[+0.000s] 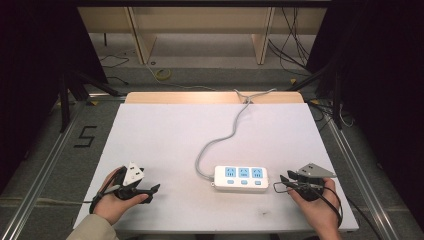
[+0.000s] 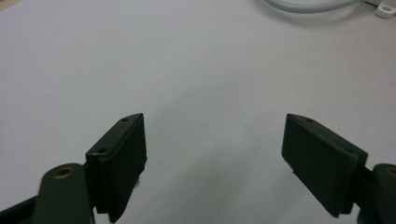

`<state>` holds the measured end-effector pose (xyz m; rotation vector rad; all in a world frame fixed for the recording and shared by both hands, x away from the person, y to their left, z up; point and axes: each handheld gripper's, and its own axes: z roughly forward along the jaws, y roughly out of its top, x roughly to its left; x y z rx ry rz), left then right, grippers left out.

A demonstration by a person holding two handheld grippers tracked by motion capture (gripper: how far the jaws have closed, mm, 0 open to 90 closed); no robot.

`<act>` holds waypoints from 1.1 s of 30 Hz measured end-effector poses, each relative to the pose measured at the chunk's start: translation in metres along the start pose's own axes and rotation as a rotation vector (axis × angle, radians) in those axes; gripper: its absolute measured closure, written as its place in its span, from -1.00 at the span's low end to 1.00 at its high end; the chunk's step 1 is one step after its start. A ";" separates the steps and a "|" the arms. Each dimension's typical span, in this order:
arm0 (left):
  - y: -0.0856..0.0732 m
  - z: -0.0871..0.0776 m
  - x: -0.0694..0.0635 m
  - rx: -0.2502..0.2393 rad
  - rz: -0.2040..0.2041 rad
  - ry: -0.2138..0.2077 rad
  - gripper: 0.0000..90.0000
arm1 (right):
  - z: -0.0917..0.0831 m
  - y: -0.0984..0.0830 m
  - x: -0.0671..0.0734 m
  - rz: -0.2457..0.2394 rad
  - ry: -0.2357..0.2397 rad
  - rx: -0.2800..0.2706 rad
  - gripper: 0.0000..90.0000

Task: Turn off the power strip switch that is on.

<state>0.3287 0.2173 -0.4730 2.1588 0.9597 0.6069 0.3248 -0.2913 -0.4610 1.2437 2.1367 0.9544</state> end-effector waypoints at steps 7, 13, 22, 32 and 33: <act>-0.001 -0.001 0.000 0.001 0.002 0.004 -0.51 | -0.003 0.001 -0.002 -0.010 -0.021 -0.020 0.59; 0.000 0.000 0.001 -0.002 -0.004 0.009 -0.51 | -0.003 0.001 -0.001 -0.029 -0.034 -0.009 0.85; 0.000 0.000 0.001 0.000 -0.005 0.011 -0.51 | -0.003 0.004 -0.002 -0.046 -0.056 0.024 1.00; 0.000 0.000 0.000 -0.002 -0.002 0.014 -0.51 | -0.003 0.008 0.000 -0.051 -0.056 0.038 1.00; 0.000 0.001 0.000 -0.003 -0.003 0.014 -0.51 | -0.003 0.009 0.000 -0.052 -0.054 0.039 1.00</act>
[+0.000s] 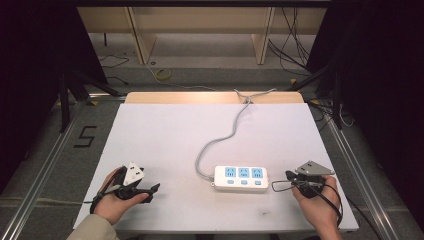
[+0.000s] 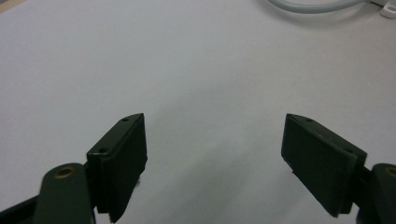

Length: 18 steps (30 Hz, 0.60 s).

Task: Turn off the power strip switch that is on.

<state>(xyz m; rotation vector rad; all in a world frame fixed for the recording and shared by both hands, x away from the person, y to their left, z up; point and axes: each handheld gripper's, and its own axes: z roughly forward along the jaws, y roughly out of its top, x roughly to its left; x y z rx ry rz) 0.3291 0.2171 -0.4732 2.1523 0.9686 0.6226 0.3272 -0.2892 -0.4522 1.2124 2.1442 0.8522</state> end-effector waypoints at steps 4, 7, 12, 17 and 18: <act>0.000 0.000 0.000 0.005 0.005 -0.001 -0.50 | 0.000 0.002 0.001 0.005 0.005 0.001 1.00; 0.000 0.001 -0.001 0.008 0.007 -0.003 -0.50 | 0.001 0.002 0.002 -0.002 0.007 0.004 1.00; 0.000 0.001 -0.002 0.006 0.009 -0.003 -0.50 | 0.001 0.003 0.004 -0.003 0.019 0.010 1.00; 0.001 0.002 -0.002 0.009 0.010 -0.003 -0.50 | 0.002 0.005 0.006 -0.013 0.028 0.013 1.00; 0.001 0.002 -0.002 0.011 0.012 -0.004 -0.50 | 0.002 0.005 0.006 -0.017 0.030 0.014 1.00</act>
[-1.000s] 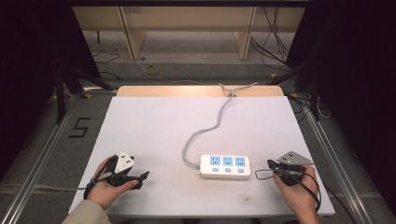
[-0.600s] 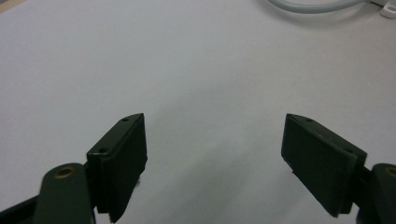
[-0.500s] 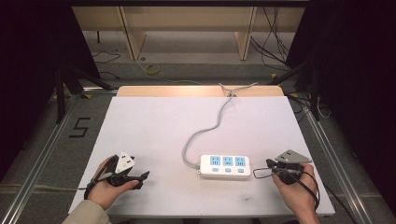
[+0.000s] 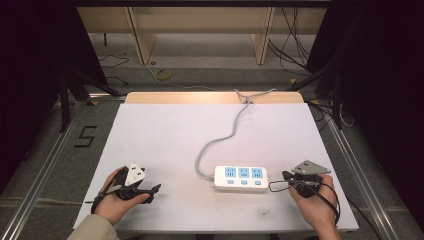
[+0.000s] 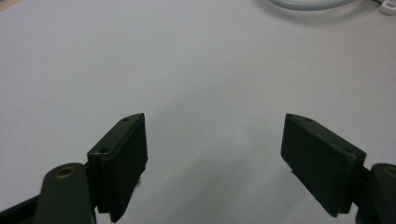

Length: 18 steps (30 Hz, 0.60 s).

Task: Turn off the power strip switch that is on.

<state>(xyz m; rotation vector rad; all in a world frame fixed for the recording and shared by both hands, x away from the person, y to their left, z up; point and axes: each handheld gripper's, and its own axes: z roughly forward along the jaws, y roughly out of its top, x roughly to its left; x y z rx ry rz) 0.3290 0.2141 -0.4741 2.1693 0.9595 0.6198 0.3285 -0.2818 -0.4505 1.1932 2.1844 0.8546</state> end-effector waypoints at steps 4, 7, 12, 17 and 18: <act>0.000 0.000 0.000 0.003 0.004 -0.003 -0.50 | 0.000 0.001 0.001 0.001 0.007 0.006 1.00; 0.000 0.000 0.000 0.002 0.006 -0.001 -0.50 | 0.000 0.002 0.002 -0.004 0.013 0.010 1.00; 0.000 0.000 -0.001 0.002 0.003 -0.004 -0.49 | 0.001 0.004 0.002 -0.007 0.026 0.020 1.00; 0.000 0.000 -0.001 0.002 0.005 -0.006 -0.48 | 0.000 0.006 0.003 -0.008 0.033 0.021 1.00; 0.000 0.000 -0.001 0.002 0.005 -0.006 -0.48 | 0.000 0.006 0.003 -0.008 0.035 0.020 1.00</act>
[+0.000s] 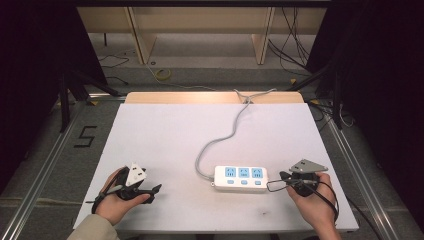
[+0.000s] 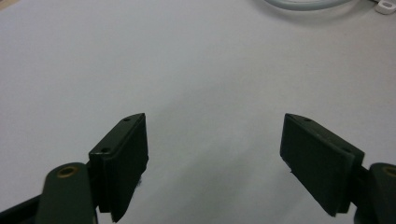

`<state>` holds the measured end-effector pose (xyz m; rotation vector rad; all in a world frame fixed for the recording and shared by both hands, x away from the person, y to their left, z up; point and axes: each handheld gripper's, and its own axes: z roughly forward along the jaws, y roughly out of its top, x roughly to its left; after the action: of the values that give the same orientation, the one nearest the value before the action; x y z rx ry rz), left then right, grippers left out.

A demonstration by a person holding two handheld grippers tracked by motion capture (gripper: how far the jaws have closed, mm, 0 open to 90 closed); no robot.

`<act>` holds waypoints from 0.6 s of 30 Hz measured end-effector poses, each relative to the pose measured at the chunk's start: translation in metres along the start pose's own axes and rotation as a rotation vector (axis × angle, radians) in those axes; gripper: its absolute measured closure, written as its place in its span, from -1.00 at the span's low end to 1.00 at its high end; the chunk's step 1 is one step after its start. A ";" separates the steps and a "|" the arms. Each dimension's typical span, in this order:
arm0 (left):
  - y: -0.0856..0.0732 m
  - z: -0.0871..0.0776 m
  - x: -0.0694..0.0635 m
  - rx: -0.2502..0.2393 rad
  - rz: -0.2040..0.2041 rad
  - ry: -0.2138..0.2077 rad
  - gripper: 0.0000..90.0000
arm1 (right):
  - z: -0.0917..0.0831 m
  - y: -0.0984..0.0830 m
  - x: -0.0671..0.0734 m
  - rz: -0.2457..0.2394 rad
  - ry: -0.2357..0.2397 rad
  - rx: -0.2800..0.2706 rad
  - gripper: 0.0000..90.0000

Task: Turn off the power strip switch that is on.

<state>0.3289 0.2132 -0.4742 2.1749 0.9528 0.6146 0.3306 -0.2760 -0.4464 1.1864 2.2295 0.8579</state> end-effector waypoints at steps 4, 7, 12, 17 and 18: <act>0.000 0.000 0.000 0.000 0.000 0.002 -0.48 | 0.000 0.002 0.000 -0.003 0.006 0.004 1.00; 0.000 0.000 0.000 0.000 0.000 0.003 -0.48 | 0.000 0.003 0.001 -0.008 0.010 0.004 1.00; 0.000 0.000 0.000 -0.001 0.001 0.001 -0.48 | 0.000 0.005 0.001 -0.013 0.016 0.005 1.00; 0.000 0.000 0.000 -0.002 -0.002 0.000 -0.48 | 0.000 0.007 0.002 -0.015 0.020 0.009 1.00; 0.000 0.000 0.000 -0.002 -0.001 0.001 -0.48 | 0.000 0.008 0.002 -0.018 0.021 0.009 1.00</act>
<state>0.3289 0.2130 -0.4744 2.1726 0.9539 0.6152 0.3336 -0.2707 -0.4412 1.1653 2.2597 0.8581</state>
